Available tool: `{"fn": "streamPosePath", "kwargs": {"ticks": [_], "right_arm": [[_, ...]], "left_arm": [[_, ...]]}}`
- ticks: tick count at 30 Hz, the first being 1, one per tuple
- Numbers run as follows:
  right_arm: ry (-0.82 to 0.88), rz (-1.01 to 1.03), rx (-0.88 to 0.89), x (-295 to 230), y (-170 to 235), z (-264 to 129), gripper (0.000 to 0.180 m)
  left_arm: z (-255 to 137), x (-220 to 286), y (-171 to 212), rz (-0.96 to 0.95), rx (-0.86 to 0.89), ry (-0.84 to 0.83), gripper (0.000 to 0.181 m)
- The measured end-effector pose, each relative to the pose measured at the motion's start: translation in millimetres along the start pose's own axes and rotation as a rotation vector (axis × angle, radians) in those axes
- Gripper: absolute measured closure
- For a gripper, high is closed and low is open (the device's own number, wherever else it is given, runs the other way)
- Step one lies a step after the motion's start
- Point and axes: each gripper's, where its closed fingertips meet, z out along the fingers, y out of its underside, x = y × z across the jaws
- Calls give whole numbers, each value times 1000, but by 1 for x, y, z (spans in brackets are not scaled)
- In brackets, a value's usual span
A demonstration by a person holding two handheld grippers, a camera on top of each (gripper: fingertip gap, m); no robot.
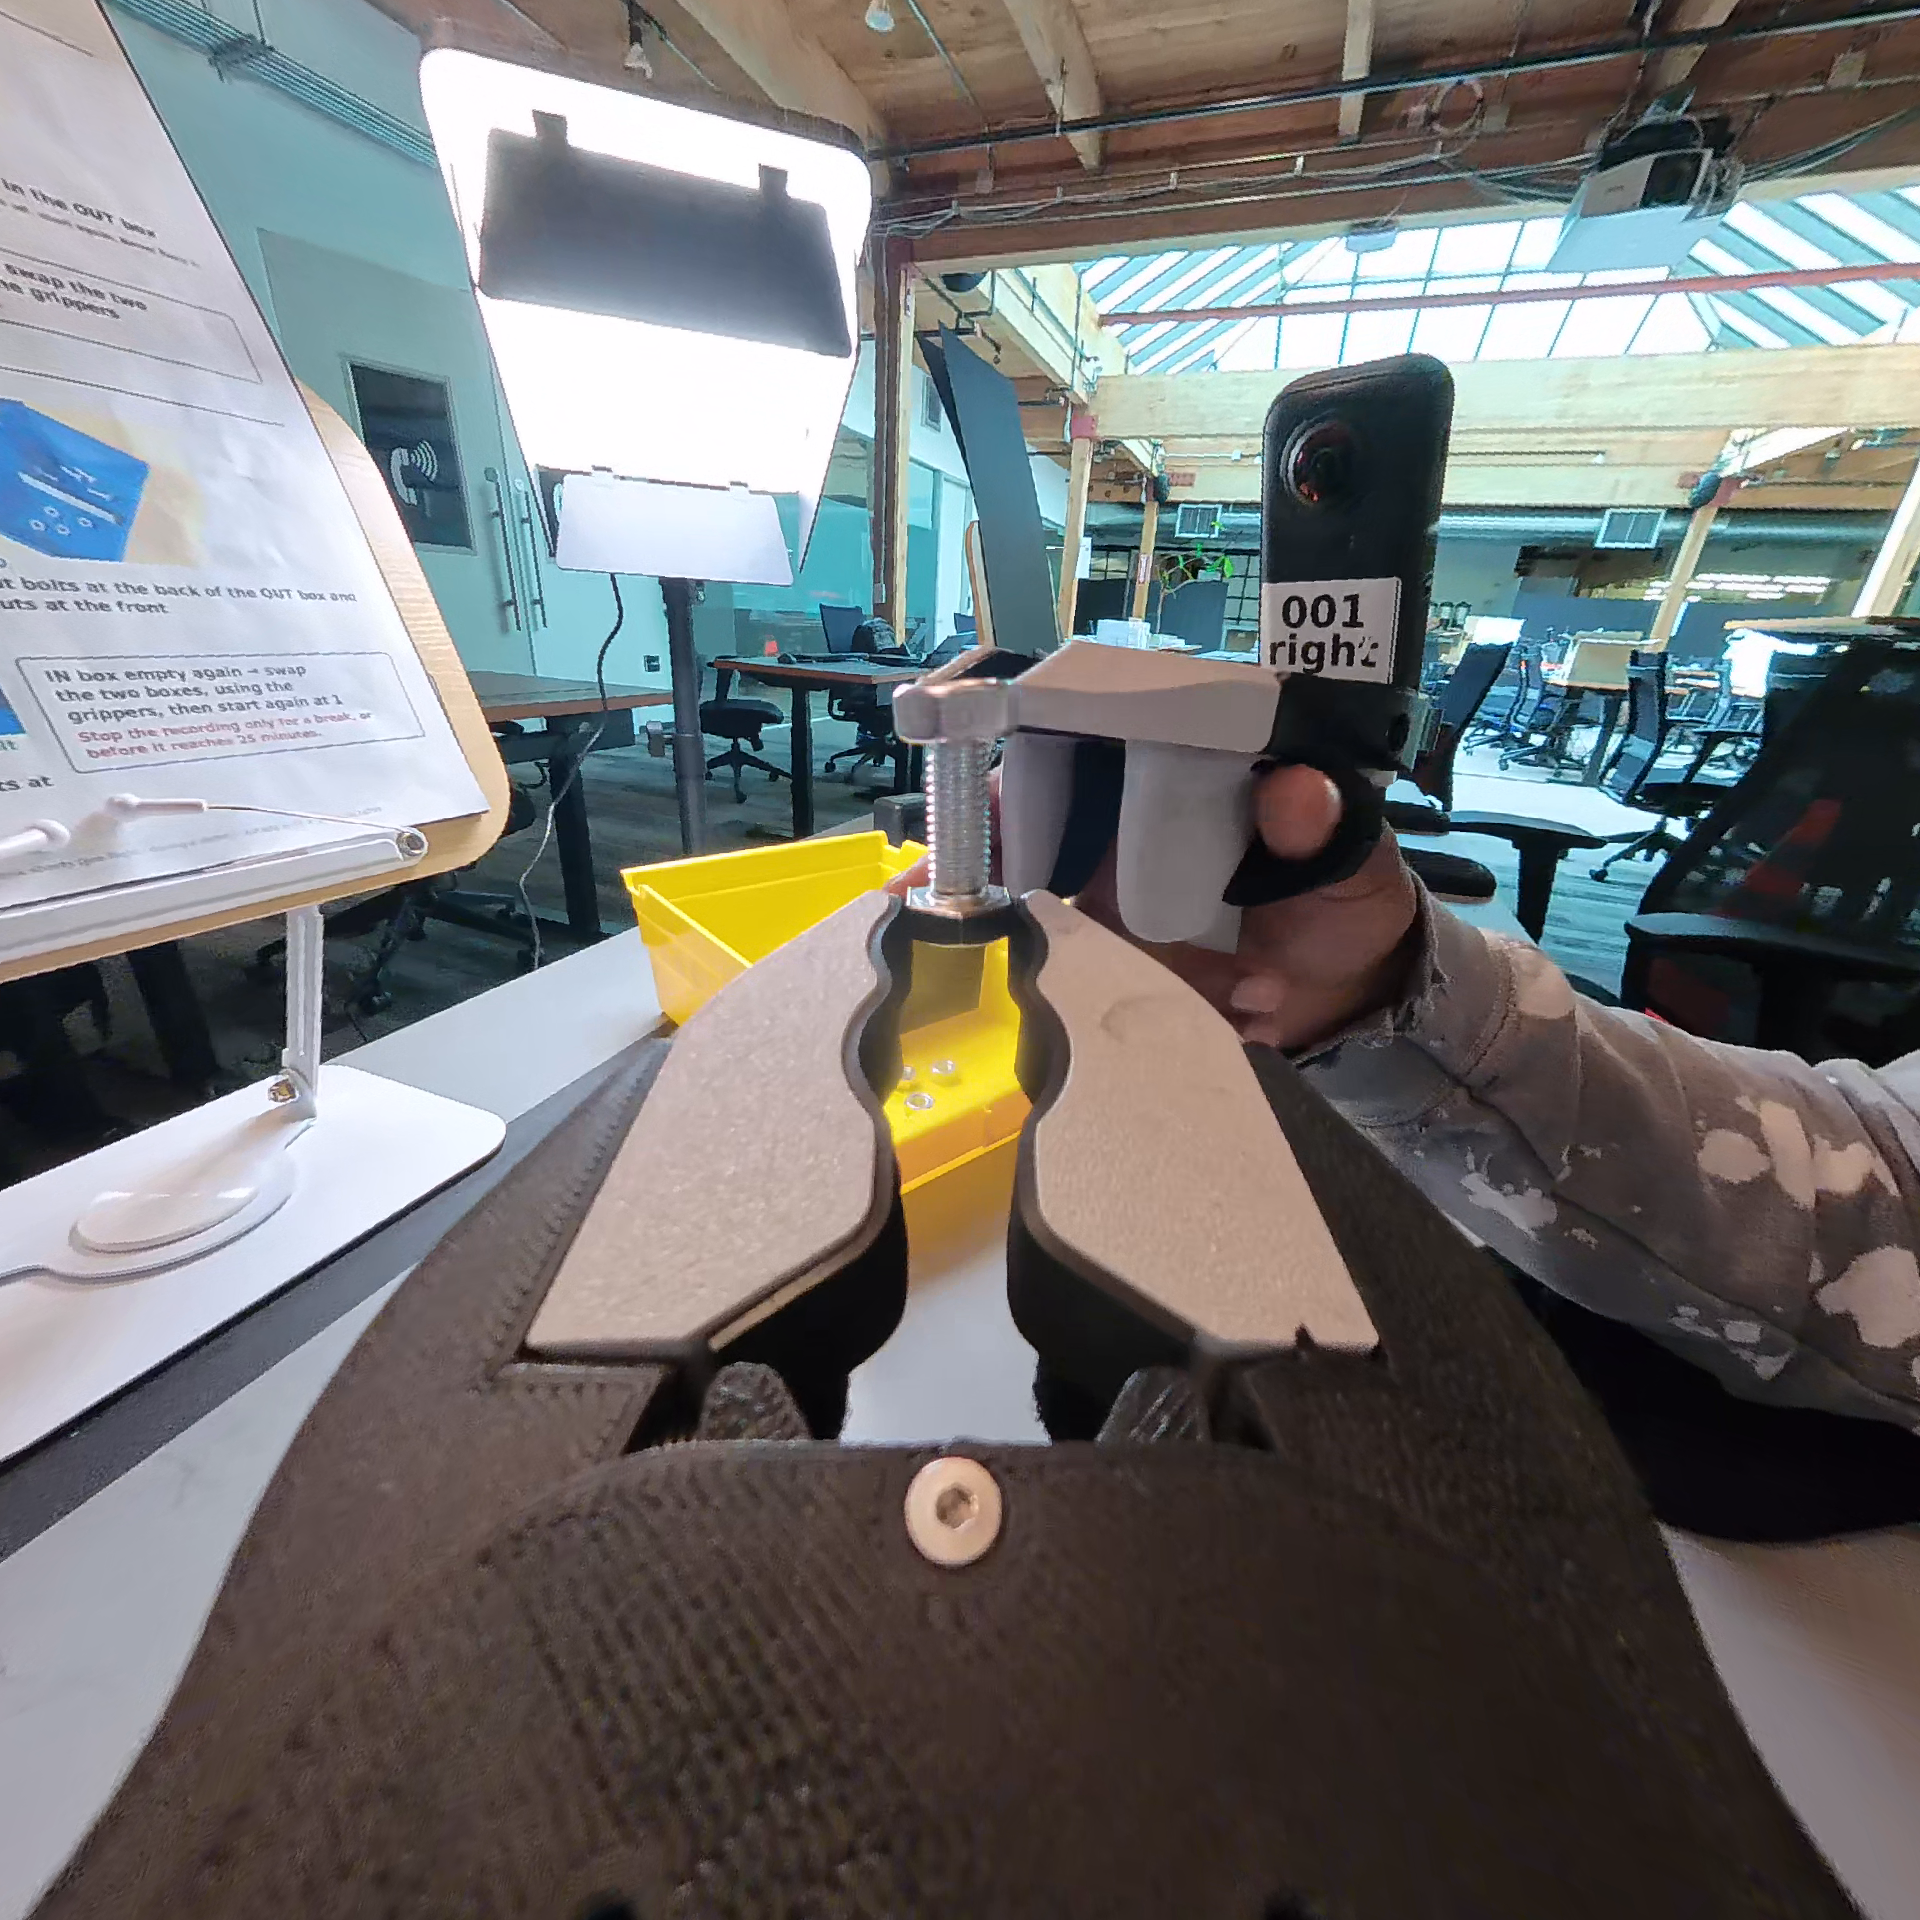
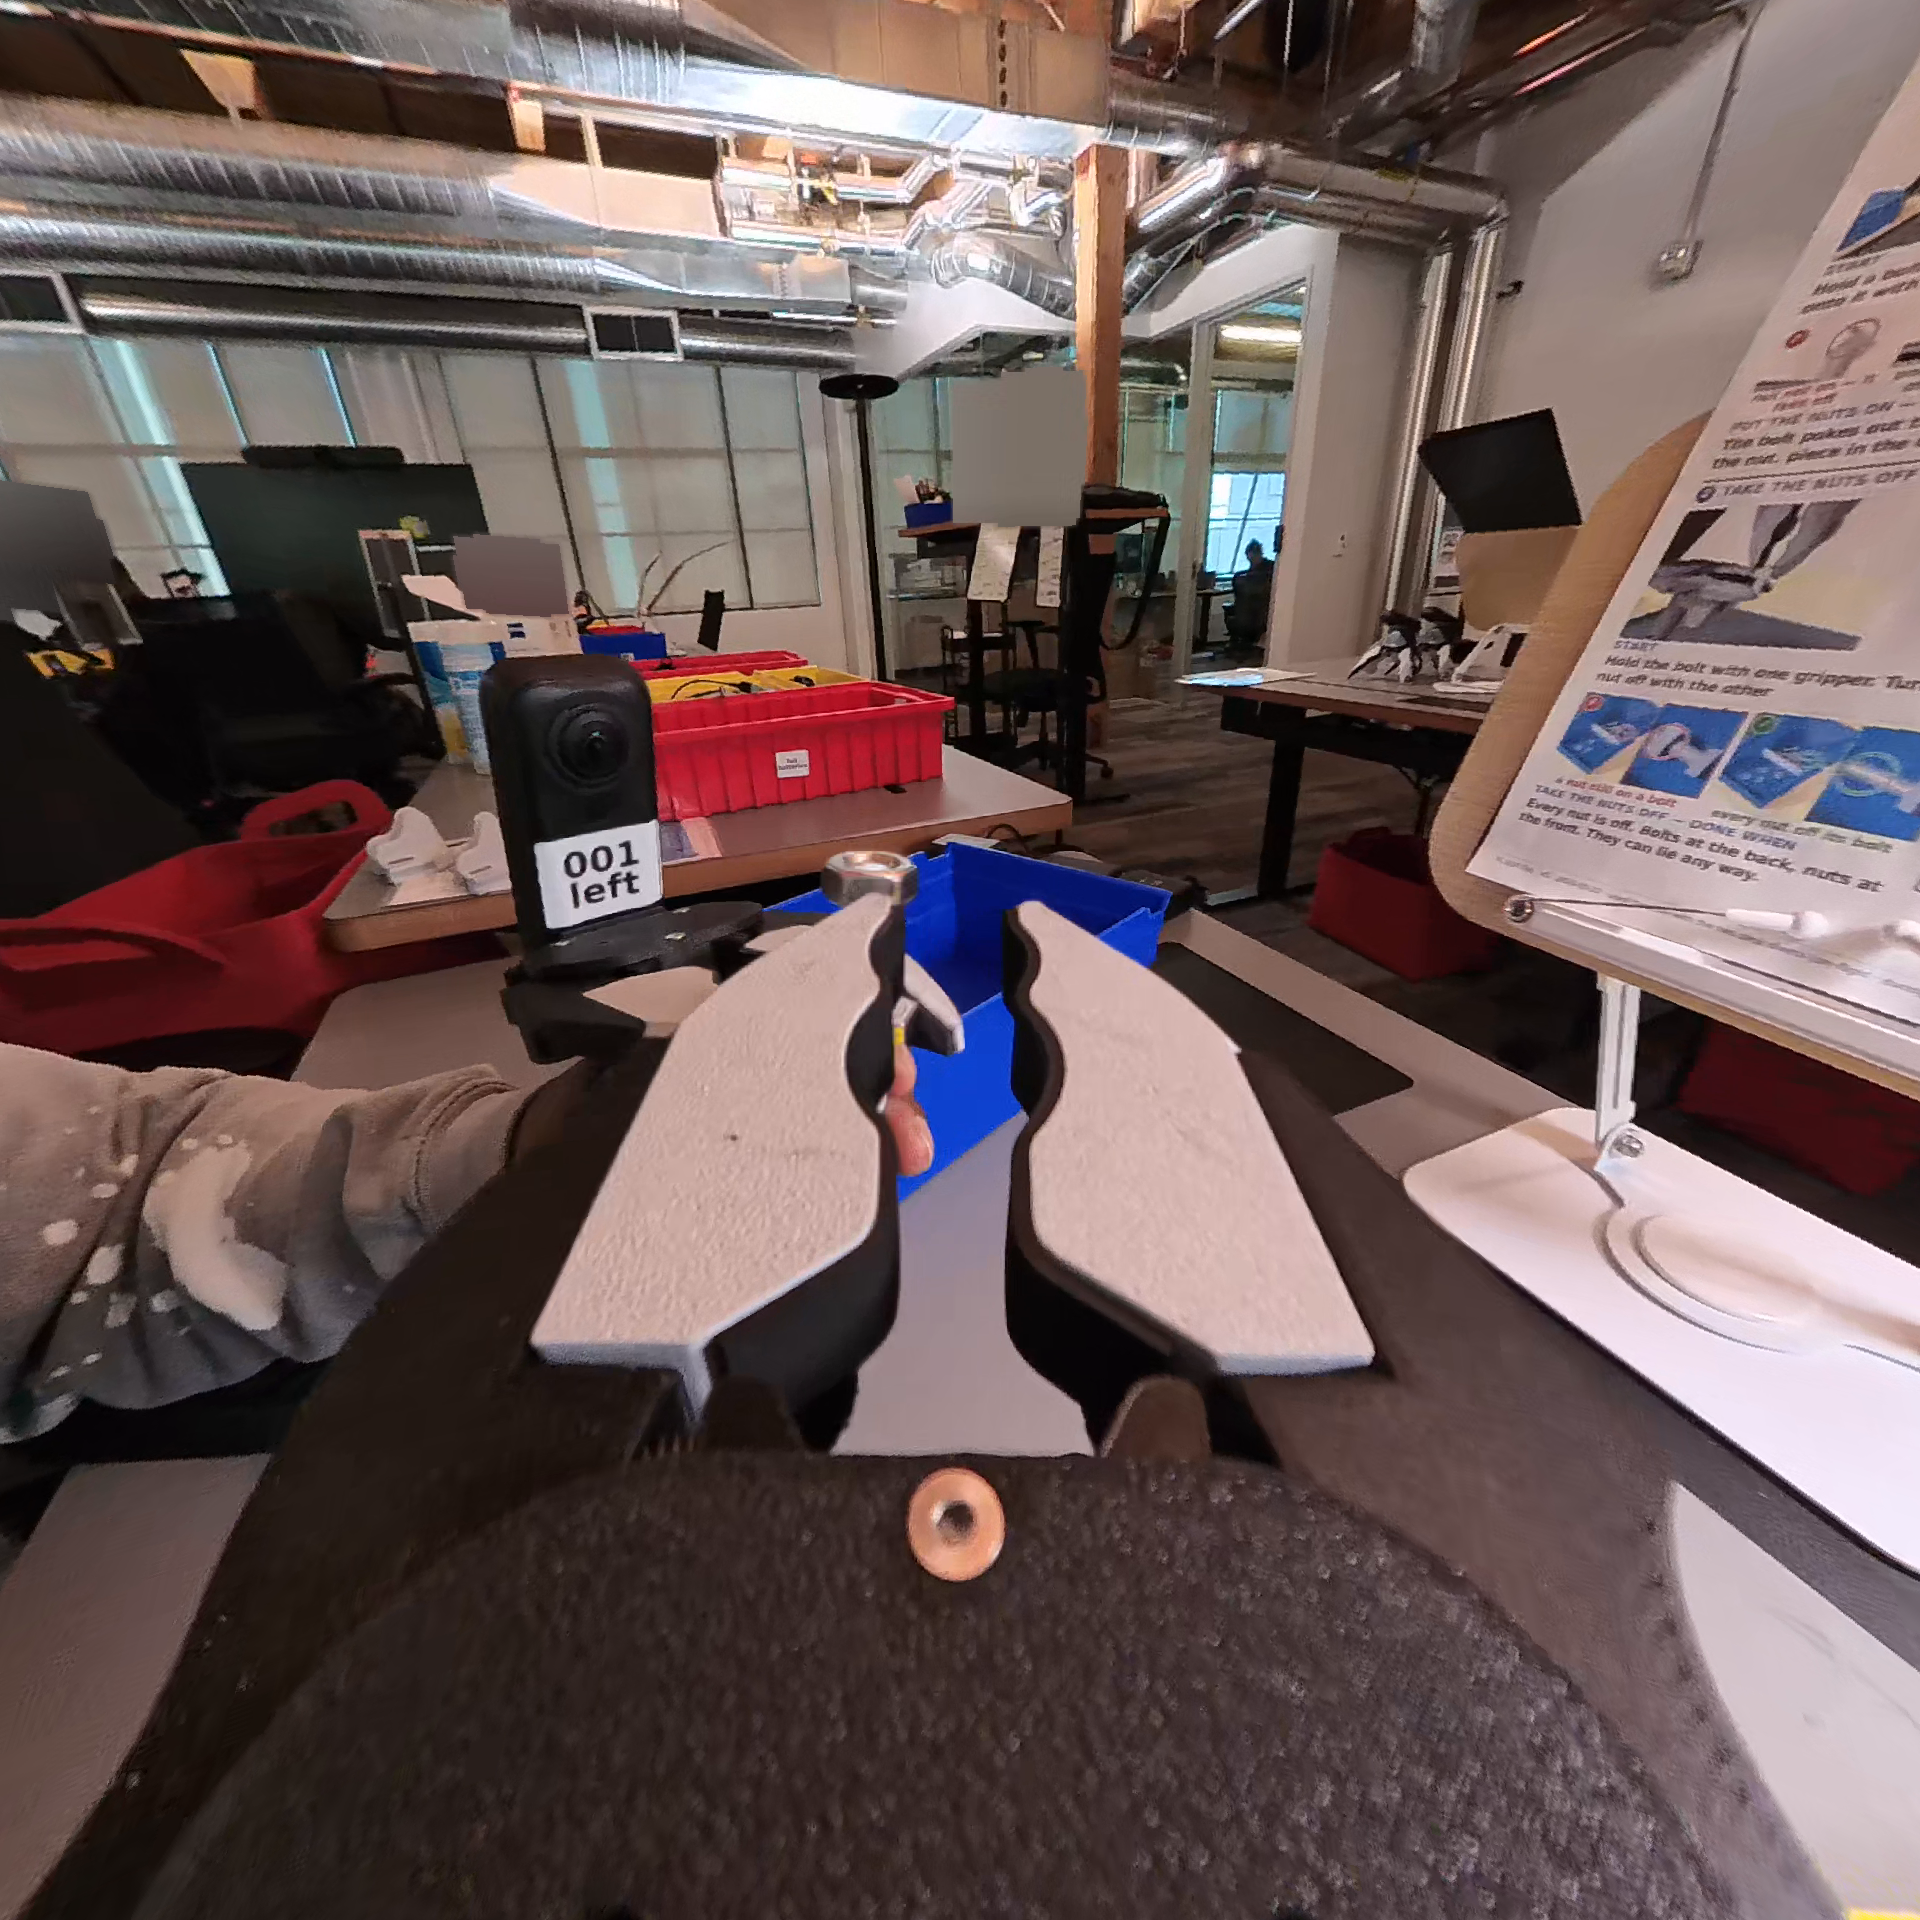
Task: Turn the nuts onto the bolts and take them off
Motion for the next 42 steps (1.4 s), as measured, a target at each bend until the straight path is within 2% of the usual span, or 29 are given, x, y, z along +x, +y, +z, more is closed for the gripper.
{"fn": "streamPosePath", "kwargs": {"ticks": [5, 7, 10, 18, 23, 31, 39, 42], "right_arm": [[-44, -4, -20, -13, 5, 7, 153], [-33, 0, -15, -10, 5, 7, 153], [24, 18, 16, 4, 0, 1, 166], [-37, -5, 0, -13, 1, 7, 151], [21, 30, 40, 4, -4, 1, 165], [-35, 17, 18, -13, 0, 8, 152], [-30, 29, 17, -7, 1, 6, 151], [-15, 30, 37, -4, -3, 3, 158]], "left_arm": [[3, 3, 6, -4, -16, 11, 162], [3, 3, 5, -1, -12, 10, 162], [0, 1, 0, -13, 6, 7, 162], [3, 4, 5, -1, -13, 14, 162], [0, 1, 0, -25, 11, 12, 162], [3, 4, 6, -10, -15, 18, 162], [2, 5, 3, -15, 3, 22, 162], [0, 3, -2, -28, 26, 24, 162]]}}
